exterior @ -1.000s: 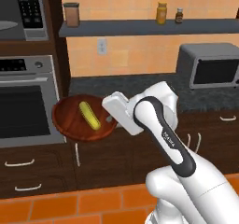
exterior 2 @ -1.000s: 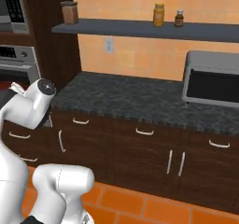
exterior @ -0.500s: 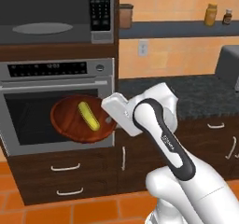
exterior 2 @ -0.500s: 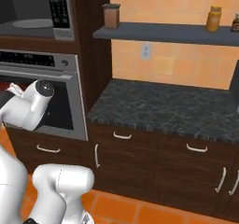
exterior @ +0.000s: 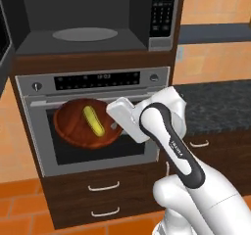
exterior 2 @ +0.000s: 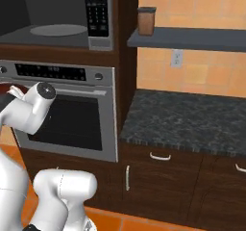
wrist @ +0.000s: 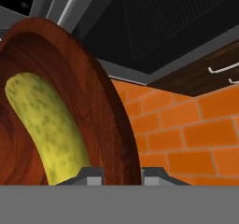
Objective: Pick the cucumber from the sink and place it in the bowl. Then pick the bowl and place it in the microwave. Then close the microwave door and press the start button.
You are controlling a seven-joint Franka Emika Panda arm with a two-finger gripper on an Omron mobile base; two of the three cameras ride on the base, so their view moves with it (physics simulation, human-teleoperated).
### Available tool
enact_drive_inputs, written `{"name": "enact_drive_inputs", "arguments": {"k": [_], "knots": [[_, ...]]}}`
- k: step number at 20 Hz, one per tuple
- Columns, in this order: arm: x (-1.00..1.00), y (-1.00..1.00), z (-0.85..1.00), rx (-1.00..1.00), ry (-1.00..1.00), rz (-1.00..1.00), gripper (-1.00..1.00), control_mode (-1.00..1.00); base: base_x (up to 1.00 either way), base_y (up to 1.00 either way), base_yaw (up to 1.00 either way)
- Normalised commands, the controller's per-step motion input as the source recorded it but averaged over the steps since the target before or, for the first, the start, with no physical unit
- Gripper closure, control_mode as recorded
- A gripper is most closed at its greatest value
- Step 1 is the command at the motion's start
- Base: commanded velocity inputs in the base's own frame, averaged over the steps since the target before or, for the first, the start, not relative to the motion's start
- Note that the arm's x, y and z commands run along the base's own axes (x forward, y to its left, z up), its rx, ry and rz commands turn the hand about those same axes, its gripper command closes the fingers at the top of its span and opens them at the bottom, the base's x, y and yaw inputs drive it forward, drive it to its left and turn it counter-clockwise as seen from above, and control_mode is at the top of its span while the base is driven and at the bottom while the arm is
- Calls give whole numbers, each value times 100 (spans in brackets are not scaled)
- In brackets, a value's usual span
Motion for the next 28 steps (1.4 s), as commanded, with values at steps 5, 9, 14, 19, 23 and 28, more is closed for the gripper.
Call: {"name": "enact_drive_inputs", "arguments": {"k": [5,9,14,19,23,28], "knots": [[0,0,0,0,0,0,100,100,14,49,-17],[0,0,0,0,0,0,100,100,3,3,-14],[0,0,0,0,0,0,100,100,24,0,-16],[0,0,0,0,0,0,100,100,28,0,-9],[0,0,0,0,0,0,100,100,56,0,-3],[0,0,0,0,0,0,100,100,23,0,0]]}}
